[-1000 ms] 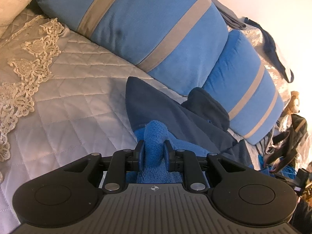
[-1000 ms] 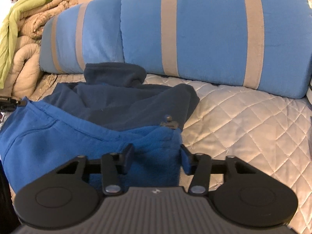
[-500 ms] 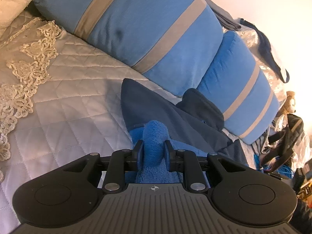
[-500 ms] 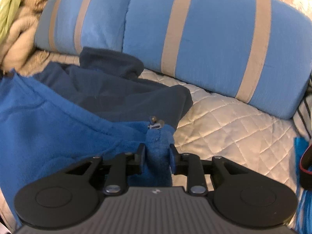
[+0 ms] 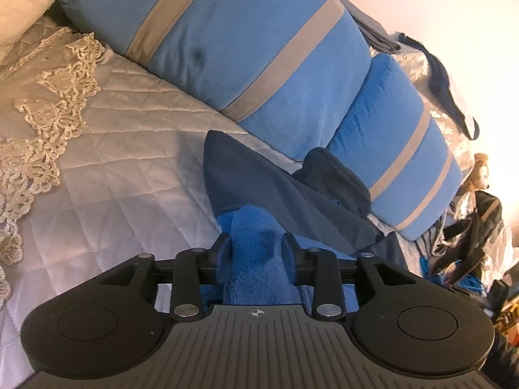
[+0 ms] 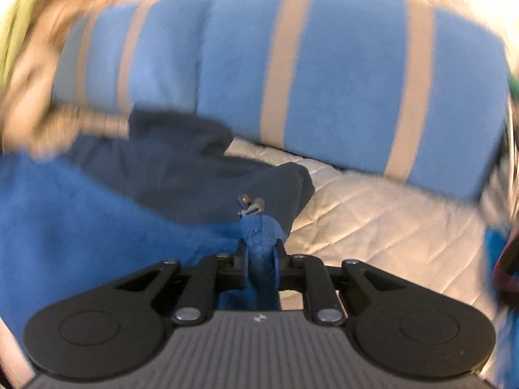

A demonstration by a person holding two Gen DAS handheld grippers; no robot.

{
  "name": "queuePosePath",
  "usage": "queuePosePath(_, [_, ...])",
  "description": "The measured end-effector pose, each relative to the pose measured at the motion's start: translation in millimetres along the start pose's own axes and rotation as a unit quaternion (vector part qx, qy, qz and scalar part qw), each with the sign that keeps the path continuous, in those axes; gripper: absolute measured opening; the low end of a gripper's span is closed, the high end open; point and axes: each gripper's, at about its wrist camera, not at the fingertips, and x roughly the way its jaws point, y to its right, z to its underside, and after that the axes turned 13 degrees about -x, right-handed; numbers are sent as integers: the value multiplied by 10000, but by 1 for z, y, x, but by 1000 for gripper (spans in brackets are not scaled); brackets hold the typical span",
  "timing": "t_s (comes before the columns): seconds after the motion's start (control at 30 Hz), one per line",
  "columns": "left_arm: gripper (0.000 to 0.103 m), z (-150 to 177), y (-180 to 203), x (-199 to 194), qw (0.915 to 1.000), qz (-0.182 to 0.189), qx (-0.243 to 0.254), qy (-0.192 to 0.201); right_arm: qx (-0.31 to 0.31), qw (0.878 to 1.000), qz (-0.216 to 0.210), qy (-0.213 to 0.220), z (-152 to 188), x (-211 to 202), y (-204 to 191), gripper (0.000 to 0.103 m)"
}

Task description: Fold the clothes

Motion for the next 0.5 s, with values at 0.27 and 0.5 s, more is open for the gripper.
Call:
queuePosePath(0.27, [52,0,-16,8,9984,499,-26,-251,2184,9727,-739,249,26,9,53,14])
queuePosePath(0.5, [50,-5,-35,27,9928,1053,-387,-421,3100,9441,-1090,250,56,30,71,14])
